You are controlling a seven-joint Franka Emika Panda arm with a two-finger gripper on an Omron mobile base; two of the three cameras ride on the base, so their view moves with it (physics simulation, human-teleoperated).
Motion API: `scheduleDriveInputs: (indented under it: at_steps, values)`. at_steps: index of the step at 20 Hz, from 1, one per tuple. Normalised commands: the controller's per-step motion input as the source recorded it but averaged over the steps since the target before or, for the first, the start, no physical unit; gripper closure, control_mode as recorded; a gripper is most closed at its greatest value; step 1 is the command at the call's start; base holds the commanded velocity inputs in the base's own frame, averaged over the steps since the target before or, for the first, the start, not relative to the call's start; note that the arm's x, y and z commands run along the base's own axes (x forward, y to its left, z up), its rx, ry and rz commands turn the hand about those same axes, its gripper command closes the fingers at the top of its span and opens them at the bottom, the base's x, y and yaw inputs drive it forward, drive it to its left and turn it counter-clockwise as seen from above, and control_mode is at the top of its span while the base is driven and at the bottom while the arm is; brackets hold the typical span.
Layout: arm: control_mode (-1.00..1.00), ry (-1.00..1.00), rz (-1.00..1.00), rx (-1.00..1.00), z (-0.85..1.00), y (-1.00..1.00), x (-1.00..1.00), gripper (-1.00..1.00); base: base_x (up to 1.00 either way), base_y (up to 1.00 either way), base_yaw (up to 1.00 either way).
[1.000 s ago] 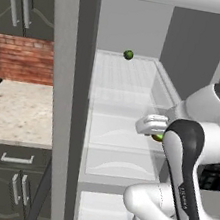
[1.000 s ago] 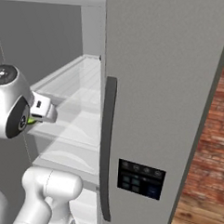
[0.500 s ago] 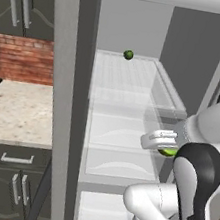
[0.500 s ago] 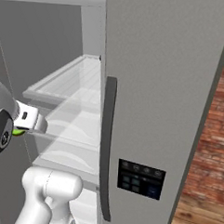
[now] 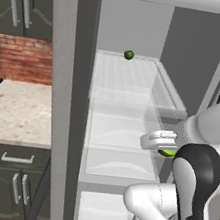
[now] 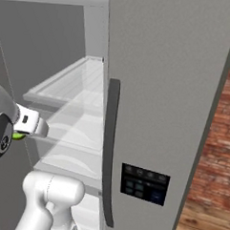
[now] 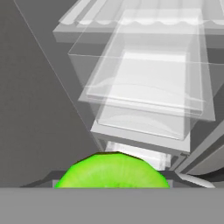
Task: Pick up the apple and kiwi from the fridge and place one fruit on each plate on the dining counter.
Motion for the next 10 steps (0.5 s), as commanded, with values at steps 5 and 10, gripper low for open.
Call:
scheduleDriveInputs:
  at_steps: [5, 10]
  values:
    - [1.0, 0.0, 0.0, 0.0, 0.0, 0.0, 0.0, 1.0, 0.78, -0.27, 0.4]
    - [1.0, 0.0, 0.0, 0.0, 0.0, 0.0, 0.0, 1.0, 0.33, -0.48, 0.69]
